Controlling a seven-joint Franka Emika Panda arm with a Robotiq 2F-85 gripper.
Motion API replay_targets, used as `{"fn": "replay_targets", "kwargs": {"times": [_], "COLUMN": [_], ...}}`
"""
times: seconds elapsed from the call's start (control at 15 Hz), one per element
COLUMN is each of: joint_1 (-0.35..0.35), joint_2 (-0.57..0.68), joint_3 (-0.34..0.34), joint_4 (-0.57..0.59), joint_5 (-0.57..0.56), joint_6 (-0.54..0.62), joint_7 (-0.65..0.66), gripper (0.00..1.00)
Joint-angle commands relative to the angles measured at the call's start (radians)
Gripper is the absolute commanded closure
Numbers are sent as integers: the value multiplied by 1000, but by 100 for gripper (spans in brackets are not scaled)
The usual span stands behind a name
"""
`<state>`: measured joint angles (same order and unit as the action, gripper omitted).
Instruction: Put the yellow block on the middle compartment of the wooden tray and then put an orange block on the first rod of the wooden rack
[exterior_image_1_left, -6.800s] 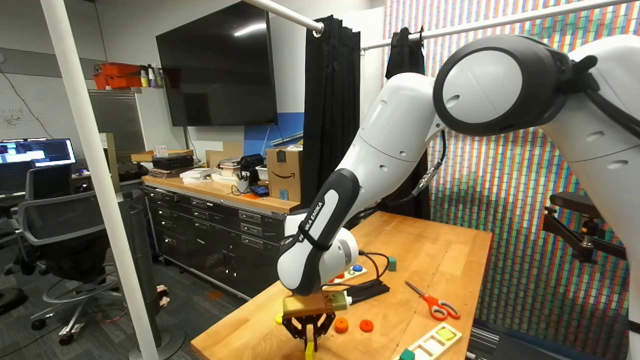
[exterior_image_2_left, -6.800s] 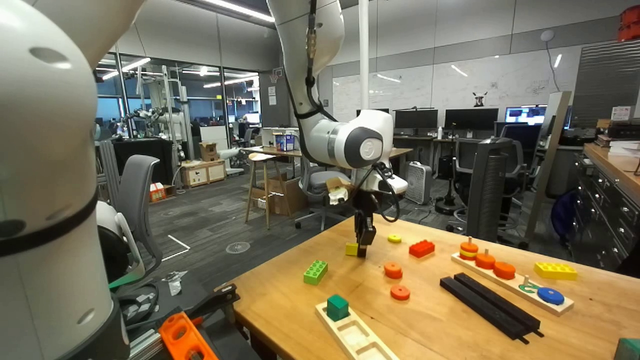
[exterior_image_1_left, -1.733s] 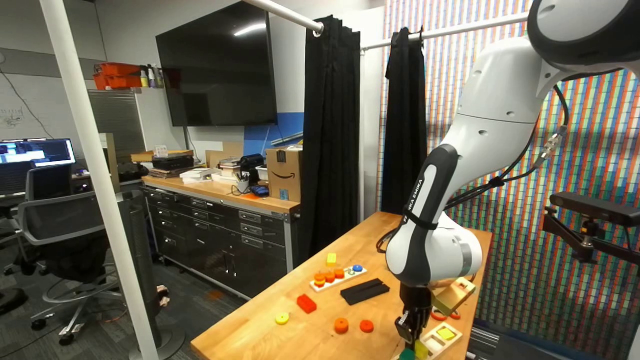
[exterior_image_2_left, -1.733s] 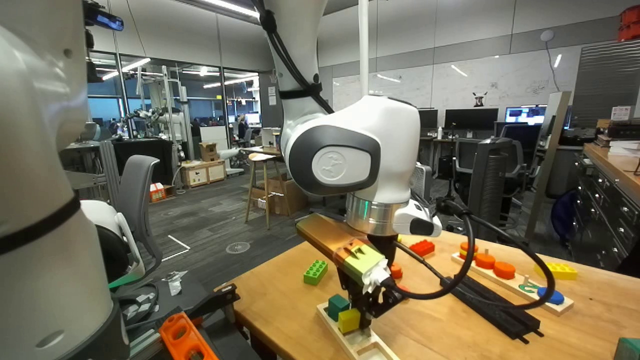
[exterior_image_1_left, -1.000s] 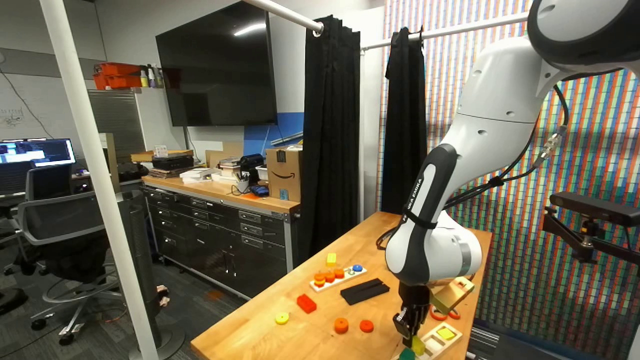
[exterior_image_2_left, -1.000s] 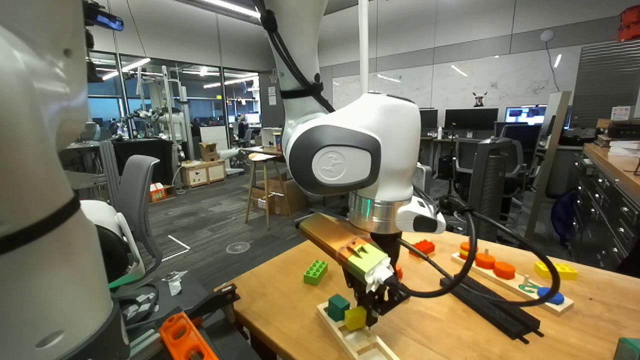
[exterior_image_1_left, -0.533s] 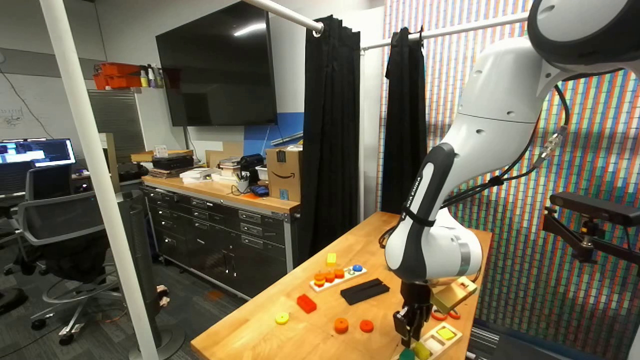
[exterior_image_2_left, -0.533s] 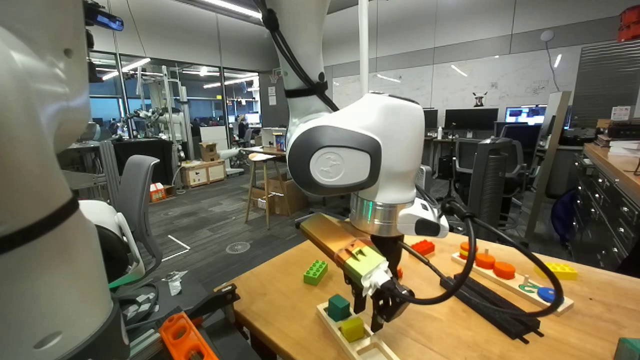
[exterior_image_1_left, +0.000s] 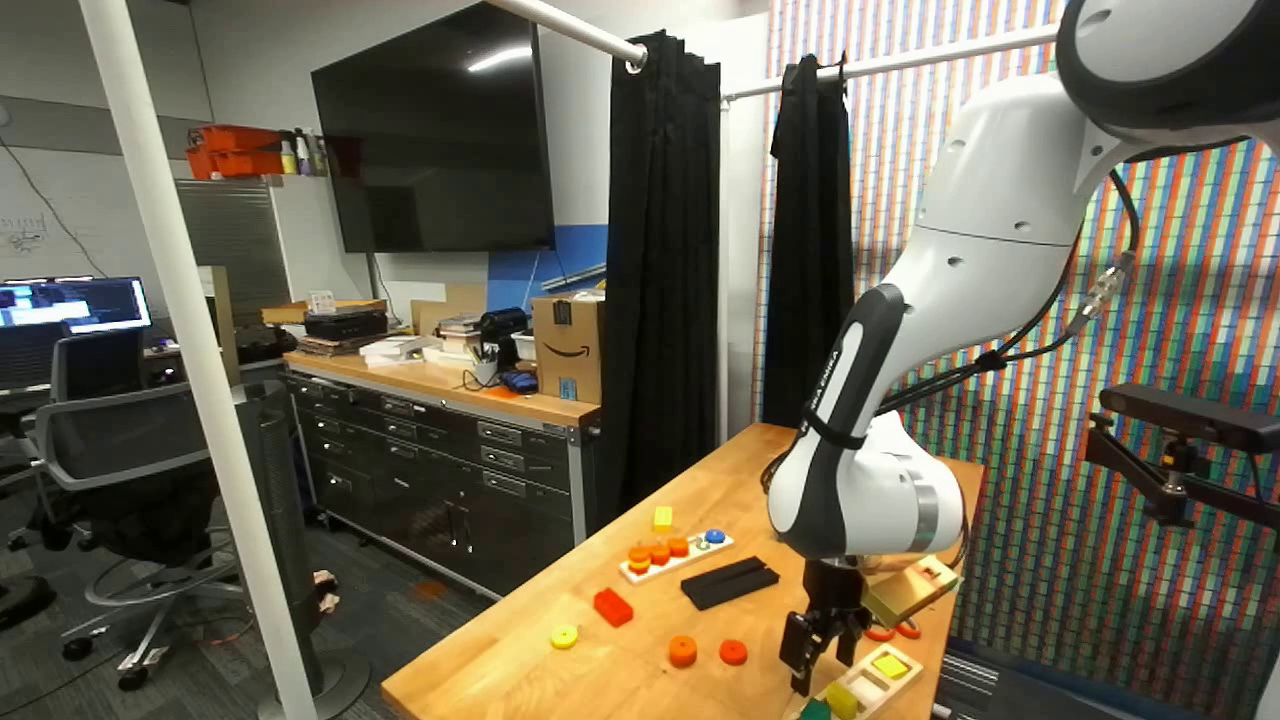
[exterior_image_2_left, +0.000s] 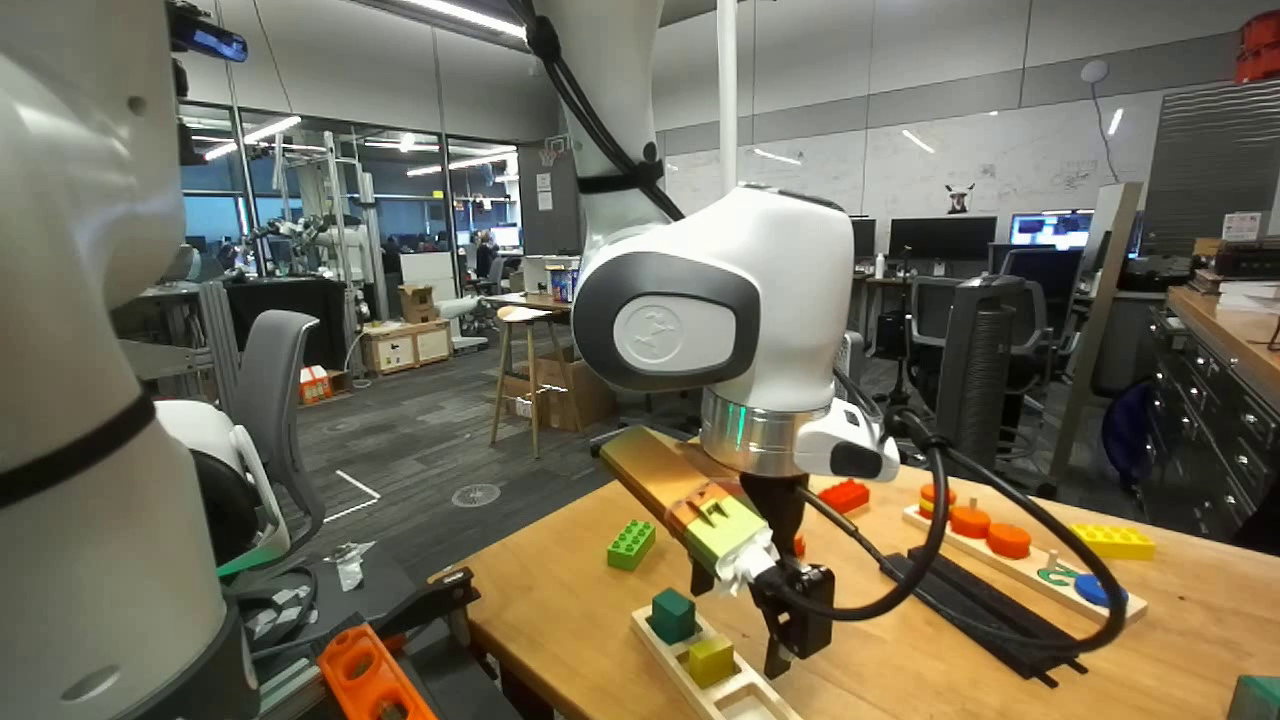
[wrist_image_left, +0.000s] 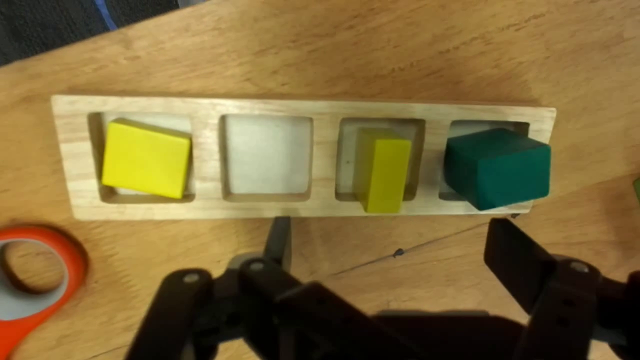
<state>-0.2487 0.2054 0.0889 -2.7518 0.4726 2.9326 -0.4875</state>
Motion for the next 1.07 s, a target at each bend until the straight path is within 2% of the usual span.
{"fn": "replay_targets", "kwargs": {"times": [0.0,0.33,0.47,0.6,0.73,1.0], "joint_1": [22,63,96,136,175,199], "joint_2": [-41,-100,-112,-94,-72,-34], "joint_3": [-5,-5,-11,-41,-92,-132], "joint_4": [0,10,10,28,55,146], "joint_5": [13,-12,-60,-169,-328,-485], "joint_6": [-18,-37,-28,-16,-29,-112], "joint_7": [25,106,166,274,387,444], "gripper": [0,0,0,0,0,0]}}
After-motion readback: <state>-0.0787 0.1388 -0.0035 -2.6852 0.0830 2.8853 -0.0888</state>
